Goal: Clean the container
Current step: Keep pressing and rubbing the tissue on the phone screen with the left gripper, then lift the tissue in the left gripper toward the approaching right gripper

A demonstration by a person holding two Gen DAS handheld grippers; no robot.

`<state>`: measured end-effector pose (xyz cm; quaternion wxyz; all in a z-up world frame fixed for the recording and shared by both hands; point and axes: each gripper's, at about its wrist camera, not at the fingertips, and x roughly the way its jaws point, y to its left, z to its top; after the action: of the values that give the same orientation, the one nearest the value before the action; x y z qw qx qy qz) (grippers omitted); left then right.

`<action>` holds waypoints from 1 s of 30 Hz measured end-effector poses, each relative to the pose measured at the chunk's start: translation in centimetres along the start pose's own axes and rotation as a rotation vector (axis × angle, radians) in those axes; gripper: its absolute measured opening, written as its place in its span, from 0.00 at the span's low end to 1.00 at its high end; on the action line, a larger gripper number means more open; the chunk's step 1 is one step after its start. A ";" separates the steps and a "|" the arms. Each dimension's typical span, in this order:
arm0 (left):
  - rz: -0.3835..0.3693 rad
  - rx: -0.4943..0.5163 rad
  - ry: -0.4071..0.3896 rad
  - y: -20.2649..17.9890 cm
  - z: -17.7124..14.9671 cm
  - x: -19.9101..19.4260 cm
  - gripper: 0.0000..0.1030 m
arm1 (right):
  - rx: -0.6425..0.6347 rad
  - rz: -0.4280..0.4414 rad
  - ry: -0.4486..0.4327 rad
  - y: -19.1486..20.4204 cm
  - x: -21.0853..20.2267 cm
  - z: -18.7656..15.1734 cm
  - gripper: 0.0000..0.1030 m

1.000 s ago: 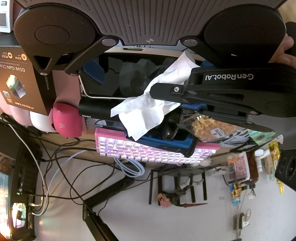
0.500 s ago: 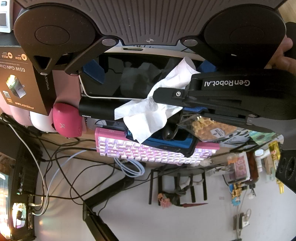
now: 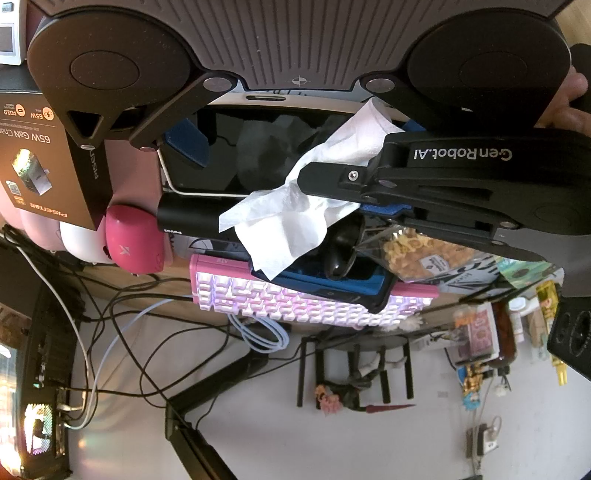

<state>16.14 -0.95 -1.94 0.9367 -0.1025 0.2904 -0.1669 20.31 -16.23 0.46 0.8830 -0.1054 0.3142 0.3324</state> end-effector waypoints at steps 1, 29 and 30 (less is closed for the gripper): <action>0.004 0.000 -0.001 0.0 0.0 0.0 0.15 | 0.000 0.000 0.000 0.0 0.0 0.0 1.00; 0.006 -0.012 -0.003 0.3 0.0 -0.1 0.15 | -0.004 -0.004 -0.002 0.1 0.0 0.0 1.00; 0.005 -0.013 -0.003 0.3 0.0 -0.1 0.15 | -0.006 -0.005 -0.002 0.1 -0.1 0.0 1.00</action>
<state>16.14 -0.60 -1.95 0.9368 -0.1082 0.2902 -0.1627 20.21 -16.17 0.51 0.8838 -0.1082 0.3121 0.3313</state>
